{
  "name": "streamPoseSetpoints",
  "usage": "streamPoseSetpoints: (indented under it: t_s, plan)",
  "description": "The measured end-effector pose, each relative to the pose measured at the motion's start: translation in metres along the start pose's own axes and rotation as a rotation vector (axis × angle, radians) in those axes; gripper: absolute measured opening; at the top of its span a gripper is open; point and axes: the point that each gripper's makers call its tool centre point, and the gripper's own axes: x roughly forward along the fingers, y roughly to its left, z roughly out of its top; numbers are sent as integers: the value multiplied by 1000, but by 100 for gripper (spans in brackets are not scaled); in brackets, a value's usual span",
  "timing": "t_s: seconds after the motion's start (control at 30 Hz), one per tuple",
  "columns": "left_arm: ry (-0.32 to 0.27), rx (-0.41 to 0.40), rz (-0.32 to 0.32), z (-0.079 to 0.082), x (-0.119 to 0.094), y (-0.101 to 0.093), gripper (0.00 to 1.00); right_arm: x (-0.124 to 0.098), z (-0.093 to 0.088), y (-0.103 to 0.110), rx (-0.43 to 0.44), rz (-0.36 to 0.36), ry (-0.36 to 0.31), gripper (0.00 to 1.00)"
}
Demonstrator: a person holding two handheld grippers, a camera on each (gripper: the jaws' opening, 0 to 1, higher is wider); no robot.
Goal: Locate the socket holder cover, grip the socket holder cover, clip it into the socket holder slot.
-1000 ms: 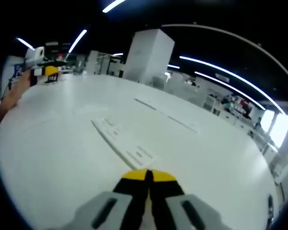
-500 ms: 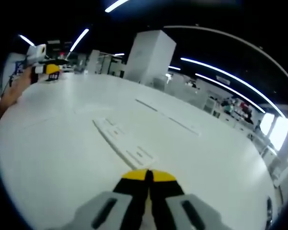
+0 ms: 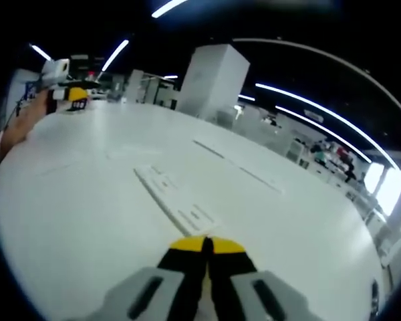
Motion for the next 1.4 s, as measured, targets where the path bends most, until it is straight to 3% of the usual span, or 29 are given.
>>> streamPoseSetpoints:
  t_s: [0.5, 0.63, 0.8, 0.9, 1.03, 1.4]
  plan:
    - [1, 3, 3, 0, 0, 0, 81, -3, -1, -1, -23, -13, 22, 5]
    - [4, 6, 0, -2, -1, -2, 81, -12, 4, -9, 41, -5, 2, 5]
    - [5, 7, 1, -2, -1, -1, 81, -14, 6, 2, 84, 82, 15, 5]
    - [6, 7, 2, -1, -1, -1, 81, -12, 4, 5, 74, 96, 36, 5]
    - [5, 6, 5, -2, -2, -1, 81, -8, -1, 7, 73, 96, 63, 5]
    - [14, 5, 6, -4, -1, 0, 81, -4, 0, 9, 64, 77, 38, 4]
